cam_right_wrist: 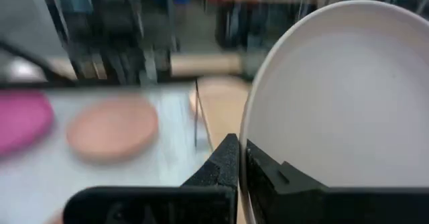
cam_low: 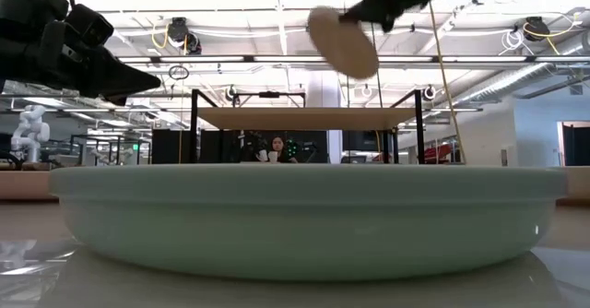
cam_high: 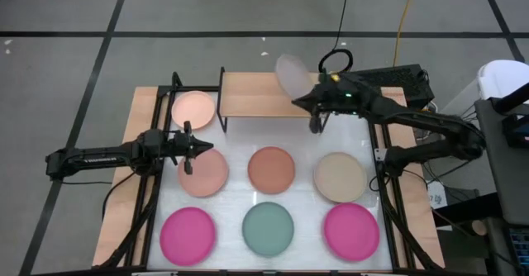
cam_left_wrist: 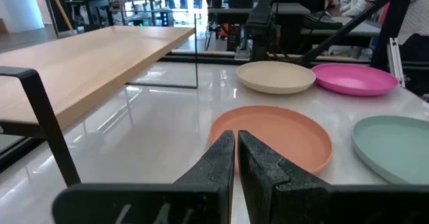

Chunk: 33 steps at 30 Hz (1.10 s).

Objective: Place and stack plates onto a shelf
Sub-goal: Put the top gray plate on the shelf

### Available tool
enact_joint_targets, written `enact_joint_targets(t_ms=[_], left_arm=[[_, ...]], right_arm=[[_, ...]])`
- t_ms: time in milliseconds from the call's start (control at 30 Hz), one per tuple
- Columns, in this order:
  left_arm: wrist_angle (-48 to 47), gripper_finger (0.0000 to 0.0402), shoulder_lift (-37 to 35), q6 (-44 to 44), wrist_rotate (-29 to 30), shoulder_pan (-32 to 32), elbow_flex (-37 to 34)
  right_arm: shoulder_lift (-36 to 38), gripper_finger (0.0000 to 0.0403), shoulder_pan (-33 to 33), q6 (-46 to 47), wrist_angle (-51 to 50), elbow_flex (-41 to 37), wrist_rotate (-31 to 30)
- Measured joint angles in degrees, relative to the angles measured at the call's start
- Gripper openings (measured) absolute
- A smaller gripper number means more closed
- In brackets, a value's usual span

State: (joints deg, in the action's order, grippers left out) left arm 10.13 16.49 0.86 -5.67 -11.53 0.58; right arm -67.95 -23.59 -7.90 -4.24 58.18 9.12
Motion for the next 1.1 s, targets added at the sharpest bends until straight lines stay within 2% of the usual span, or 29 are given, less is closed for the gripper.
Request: enact_joint_targets(t_ms=[267, 533, 833, 1100], left_arm=[[0.0, 0.0023, 0.0, 0.1, 0.0, 0.0, 0.0], [0.0, 0.0023, 0.0, 0.1, 0.1, 0.0, 0.0], [0.0, 0.0023, 0.0, -5.9, 1.8, 0.0, 0.0], [0.0, 0.0023, 0.0, -6.9, 2.8, 0.0, 0.0]], right_arm=[[-6.1, 0.0, -0.4, -3.2, -7.3, 0.7, -0.5], [-6.2, 0.0, -0.3, -5.1, -11.9, 0.7, -7.2], [-6.3, 0.0001, -0.3, -5.4, -11.5, 0.7, -7.7], [-9.1, 0.0022, 0.0, -5.3, -10.4, 0.0, -7.6]])
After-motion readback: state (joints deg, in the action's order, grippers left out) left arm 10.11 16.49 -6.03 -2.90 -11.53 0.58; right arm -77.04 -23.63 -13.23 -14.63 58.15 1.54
